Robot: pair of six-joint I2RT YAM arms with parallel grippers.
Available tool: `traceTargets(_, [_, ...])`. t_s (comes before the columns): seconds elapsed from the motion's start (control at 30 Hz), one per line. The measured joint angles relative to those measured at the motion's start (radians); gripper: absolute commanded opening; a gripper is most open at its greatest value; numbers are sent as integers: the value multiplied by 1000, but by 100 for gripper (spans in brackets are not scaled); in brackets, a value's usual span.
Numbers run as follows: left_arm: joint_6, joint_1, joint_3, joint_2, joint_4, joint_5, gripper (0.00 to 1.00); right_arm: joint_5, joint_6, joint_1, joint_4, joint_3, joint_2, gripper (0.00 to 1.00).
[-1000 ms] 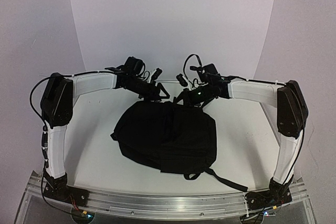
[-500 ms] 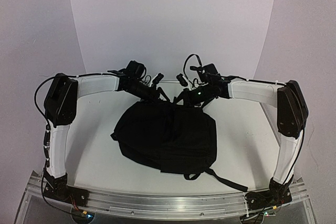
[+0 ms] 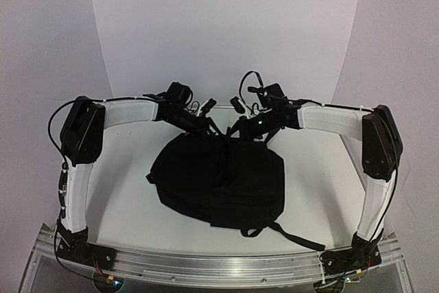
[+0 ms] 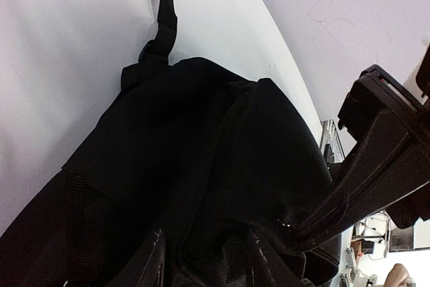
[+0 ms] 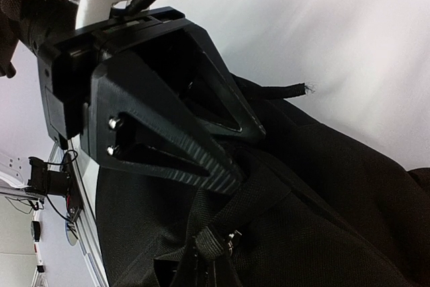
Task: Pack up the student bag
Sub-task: Zip the student bag at the center of the board.
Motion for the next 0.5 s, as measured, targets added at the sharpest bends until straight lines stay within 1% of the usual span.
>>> traceTargets(0.1, [13,-4,0,0,0,-1,20,0,0,0,-3,0,0,0])
traceTargets(0.13, [15,-4,0,0,-1,-2,10,0,0,0,-3,0,0,0])
traceTargets(0.17, [14,-5,0,0,-1,-2,2,0,0,0,-3,0,0,0])
traceTargets(0.23, [10,-6,0,0,-5,-2,0,2,0,0,-3,0,0,0])
traceTargets(0.37, [11,-11,0,0,-10,-12,0,3,0,0,-5,0,-1,0])
traceTargets(0.5, [-22,-6,0,0,-9,-27,0,6,-2,1,-13,0,-10,0])
